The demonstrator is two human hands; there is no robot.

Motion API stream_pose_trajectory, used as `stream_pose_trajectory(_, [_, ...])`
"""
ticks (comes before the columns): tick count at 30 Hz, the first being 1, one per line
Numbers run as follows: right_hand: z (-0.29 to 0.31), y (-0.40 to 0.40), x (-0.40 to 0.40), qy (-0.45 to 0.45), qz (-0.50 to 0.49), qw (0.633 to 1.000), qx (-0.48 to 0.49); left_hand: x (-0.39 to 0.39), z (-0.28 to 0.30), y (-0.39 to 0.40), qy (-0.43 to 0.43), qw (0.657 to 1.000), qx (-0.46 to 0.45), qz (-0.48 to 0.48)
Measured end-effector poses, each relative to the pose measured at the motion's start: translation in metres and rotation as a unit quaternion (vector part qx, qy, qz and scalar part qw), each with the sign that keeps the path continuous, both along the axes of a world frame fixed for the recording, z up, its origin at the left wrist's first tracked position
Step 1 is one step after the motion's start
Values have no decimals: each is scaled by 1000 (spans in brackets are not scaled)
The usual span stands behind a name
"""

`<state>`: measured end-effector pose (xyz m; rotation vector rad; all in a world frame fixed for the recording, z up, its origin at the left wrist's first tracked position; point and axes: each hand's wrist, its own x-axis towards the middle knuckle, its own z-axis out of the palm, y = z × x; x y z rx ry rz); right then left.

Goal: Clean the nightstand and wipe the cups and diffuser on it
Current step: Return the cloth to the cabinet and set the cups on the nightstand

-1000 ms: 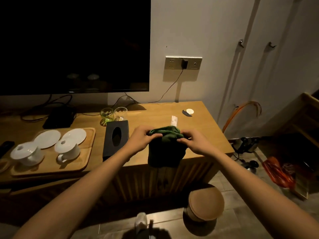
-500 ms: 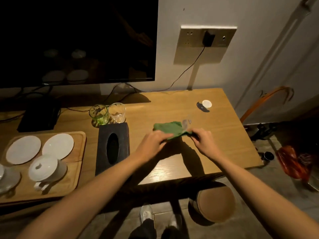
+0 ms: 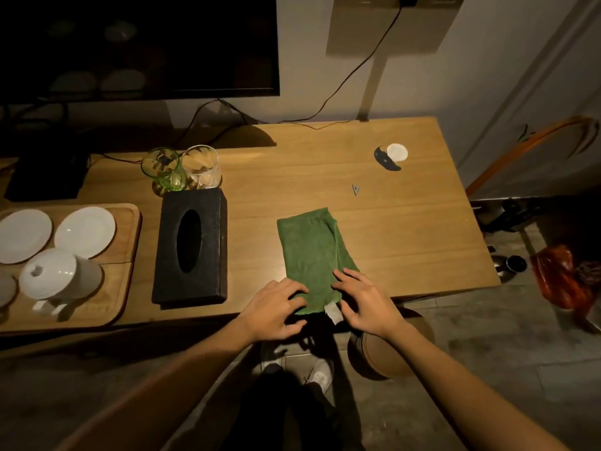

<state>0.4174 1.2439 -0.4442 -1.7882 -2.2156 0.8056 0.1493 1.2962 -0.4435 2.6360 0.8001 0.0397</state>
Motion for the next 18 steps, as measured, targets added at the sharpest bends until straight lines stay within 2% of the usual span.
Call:
stream_pose_trajectory(5, [22, -14, 21, 9, -30, 999, 37, 23, 35, 13, 16, 999, 28, 12])
stream_pose_trajectory(9, [50, -43, 60, -85, -139, 980, 116, 66, 66, 28, 19, 997, 69, -33])
stream_pose_trajectory(13, [79, -93, 99, -175, -286, 934, 125, 118, 87, 36, 23, 990, 102, -93])
stream_pose_trajectory(18, [116, -200, 111, -237, -462, 847, 111, 193, 107, 7, -8, 965, 124, -229])
